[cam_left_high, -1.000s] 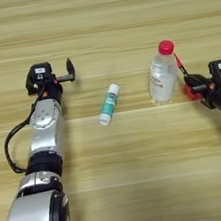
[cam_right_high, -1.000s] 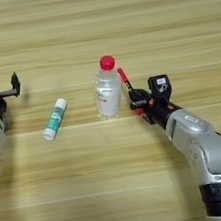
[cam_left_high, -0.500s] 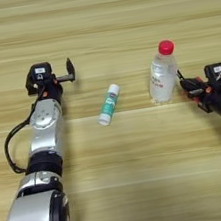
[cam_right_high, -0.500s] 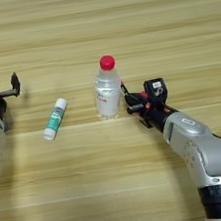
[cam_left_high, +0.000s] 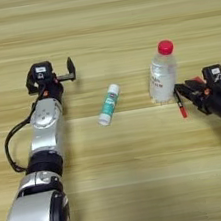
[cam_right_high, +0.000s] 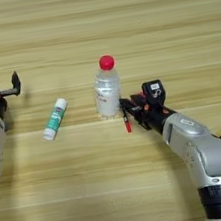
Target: Move the objects on the table
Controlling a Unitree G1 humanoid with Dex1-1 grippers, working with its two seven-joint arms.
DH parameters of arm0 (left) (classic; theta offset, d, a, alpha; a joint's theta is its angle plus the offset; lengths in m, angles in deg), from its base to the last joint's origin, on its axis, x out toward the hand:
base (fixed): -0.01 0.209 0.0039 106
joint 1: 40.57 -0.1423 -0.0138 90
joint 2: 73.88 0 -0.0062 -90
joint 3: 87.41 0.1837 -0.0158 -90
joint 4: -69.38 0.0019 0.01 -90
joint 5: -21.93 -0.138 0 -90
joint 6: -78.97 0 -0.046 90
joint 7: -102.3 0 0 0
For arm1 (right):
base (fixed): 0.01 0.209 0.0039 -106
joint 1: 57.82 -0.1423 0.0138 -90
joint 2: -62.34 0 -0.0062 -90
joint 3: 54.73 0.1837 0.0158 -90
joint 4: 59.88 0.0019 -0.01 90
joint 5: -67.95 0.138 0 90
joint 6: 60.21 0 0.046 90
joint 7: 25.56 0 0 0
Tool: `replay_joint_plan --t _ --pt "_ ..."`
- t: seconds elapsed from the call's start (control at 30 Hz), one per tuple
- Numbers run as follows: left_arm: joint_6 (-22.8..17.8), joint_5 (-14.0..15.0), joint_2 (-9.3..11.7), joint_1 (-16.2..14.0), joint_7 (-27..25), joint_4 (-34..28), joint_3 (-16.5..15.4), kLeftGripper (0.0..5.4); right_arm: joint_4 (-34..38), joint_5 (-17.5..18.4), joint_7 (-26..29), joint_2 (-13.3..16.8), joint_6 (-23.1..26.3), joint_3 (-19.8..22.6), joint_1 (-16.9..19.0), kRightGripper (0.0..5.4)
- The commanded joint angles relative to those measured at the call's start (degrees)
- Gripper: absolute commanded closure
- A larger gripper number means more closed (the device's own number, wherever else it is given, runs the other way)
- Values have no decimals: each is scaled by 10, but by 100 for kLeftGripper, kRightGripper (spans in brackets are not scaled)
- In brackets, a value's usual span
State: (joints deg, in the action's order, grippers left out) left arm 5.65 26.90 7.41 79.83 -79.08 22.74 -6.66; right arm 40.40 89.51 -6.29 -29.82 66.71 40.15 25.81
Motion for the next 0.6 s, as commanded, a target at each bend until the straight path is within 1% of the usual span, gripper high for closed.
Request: replay_joint_plan --t 0.03,0.23,0.27,0.6 --pt "2 -2 -2 8 2 -4 1 0 -2 0 2 7 5 1 -2 287" --pt "2 -2 -2 8 2 -4 1 0 -1 -1 1 10 1 5 -3 225" --pt "2 -2 -2 8 2 -4 1 0 0 0 1 11 1 6 -4 201" --pt "3 -2 -3 9 3 -3 2 0 -1 -4 -6 20 -11 23 -12 109"
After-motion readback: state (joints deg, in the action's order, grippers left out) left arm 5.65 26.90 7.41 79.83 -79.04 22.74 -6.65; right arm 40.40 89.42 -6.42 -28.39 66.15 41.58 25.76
